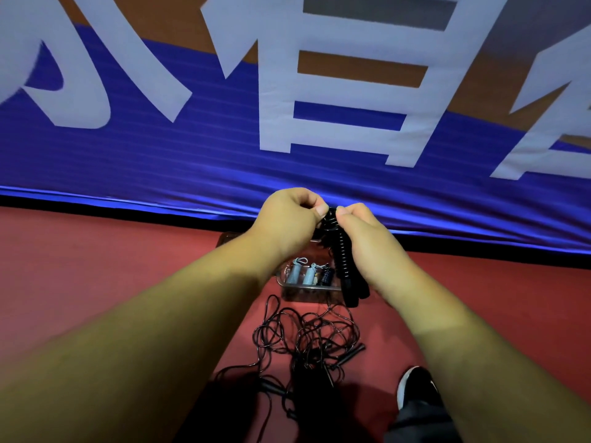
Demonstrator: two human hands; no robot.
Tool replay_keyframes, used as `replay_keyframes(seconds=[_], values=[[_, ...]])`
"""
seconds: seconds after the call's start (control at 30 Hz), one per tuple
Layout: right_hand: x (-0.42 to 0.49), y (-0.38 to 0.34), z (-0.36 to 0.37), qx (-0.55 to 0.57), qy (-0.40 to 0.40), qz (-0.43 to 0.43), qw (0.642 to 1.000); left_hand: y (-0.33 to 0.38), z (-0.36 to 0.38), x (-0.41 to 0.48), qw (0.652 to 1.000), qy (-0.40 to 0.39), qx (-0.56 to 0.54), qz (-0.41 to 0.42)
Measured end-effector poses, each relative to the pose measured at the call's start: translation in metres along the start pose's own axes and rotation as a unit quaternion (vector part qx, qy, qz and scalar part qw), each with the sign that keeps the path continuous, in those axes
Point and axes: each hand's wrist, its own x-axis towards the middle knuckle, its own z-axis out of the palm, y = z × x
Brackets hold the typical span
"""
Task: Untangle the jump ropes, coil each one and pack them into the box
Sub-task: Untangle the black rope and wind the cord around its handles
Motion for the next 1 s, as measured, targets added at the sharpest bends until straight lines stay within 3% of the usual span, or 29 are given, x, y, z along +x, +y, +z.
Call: replay_keyframes(seconds=[0.1,0.33,0.53,0.63,0.7,0.83,1.0], values=[[0.001,0.003,0.0,-0.013,-0.002,0.006,1.0,-0.001,0.002,-0.002,0.999,-0.016,-0.038,-0.014],[0.001,-0.003,0.003,0.0,0.012,0.01,1.0,0.012,0.004,-0.012,0.997,0.064,-0.02,0.04],[0.002,-0.002,0.0,0.07,0.027,0.003,0.997,0.008,0.002,-0.011,0.985,0.06,-0.16,-0.037],[0.001,-0.005,-0.001,0.082,0.032,-0.014,0.996,0.007,0.002,-0.006,0.98,0.044,-0.18,-0.069],[0.002,-0.002,-0.001,0.092,0.032,-0.017,0.995,0.008,0.001,-0.006,0.982,0.029,-0.175,-0.071],[0.001,-0.002,-0.002,0.112,0.004,-0.024,0.993,0.005,0.0,-0.006,0.997,0.056,-0.059,-0.01],[-0.002,-0.007,0.0,0.202,-0.045,-0.012,0.978,0.015,-0.001,-0.011,0.995,0.062,-0.069,0.044]])
